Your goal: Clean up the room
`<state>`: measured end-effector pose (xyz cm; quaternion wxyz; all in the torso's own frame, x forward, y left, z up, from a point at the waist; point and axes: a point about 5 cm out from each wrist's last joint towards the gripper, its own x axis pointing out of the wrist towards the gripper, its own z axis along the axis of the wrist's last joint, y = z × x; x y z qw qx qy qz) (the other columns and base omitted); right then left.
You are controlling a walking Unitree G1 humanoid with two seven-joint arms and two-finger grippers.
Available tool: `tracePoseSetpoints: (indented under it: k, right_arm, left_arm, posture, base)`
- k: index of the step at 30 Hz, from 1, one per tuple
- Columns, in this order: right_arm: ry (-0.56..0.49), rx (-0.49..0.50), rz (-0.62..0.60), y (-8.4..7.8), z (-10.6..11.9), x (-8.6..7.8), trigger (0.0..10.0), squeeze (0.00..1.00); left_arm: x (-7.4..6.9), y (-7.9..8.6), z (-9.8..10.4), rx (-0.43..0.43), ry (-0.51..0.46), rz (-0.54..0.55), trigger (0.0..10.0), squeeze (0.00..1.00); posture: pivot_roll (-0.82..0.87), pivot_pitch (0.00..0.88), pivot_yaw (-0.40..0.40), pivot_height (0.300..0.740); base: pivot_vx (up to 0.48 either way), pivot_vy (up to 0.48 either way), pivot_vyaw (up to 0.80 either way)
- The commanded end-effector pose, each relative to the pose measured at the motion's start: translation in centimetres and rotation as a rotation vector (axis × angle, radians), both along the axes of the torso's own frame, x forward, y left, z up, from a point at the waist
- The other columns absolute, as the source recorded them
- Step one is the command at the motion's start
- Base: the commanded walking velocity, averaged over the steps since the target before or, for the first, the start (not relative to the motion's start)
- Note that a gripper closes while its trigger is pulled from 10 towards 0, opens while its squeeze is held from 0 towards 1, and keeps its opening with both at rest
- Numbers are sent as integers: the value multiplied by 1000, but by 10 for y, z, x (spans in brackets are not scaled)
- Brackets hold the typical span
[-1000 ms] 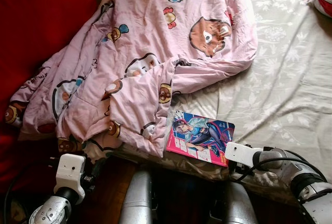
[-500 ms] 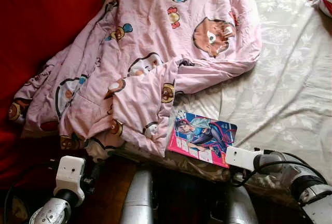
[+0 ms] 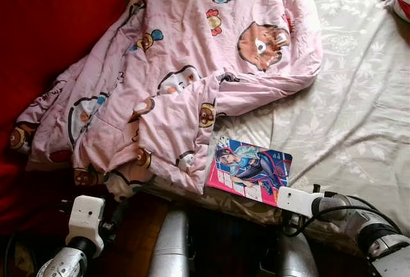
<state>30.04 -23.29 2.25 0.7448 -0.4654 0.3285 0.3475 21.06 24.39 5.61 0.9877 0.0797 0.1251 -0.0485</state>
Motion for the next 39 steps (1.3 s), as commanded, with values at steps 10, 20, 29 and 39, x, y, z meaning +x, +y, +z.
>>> tracePoseSetpoints:
  k: [10, 20, 29, 39]
  right_arm:
    - [66, -34, -29, -15, -23, -29, 0, 0]
    - [-80, 213, -274, -28, -22, -38, 0, 0]
    - [-365, 1033, -1094, -8, -35, -50, 10000, 0]
    - [-168, 1072, -1443, 28, -77, -80, 10000, 0]
  left_arm:
    - [2, 3, -25, 1, 58, 59, 10000, 0]
    - [8, 9, -54, -44, 120, 172, 10000, 0]
    - [9, 12, -73, -61, 183, 239, 10000, 0]
    - [7, 8, -92, -80, 297, 274, 10000, 0]
  posture:
    - [190, 227, 43, 631]
    - [106, 94, 7, 631]
    - [67, 0, 15, 631]
    - [35, 0, 31, 631]
  base:
    - [0, 0, 0]
    - [0, 0, 0]
    - [0, 0, 0]
    - [0, 0, 0]
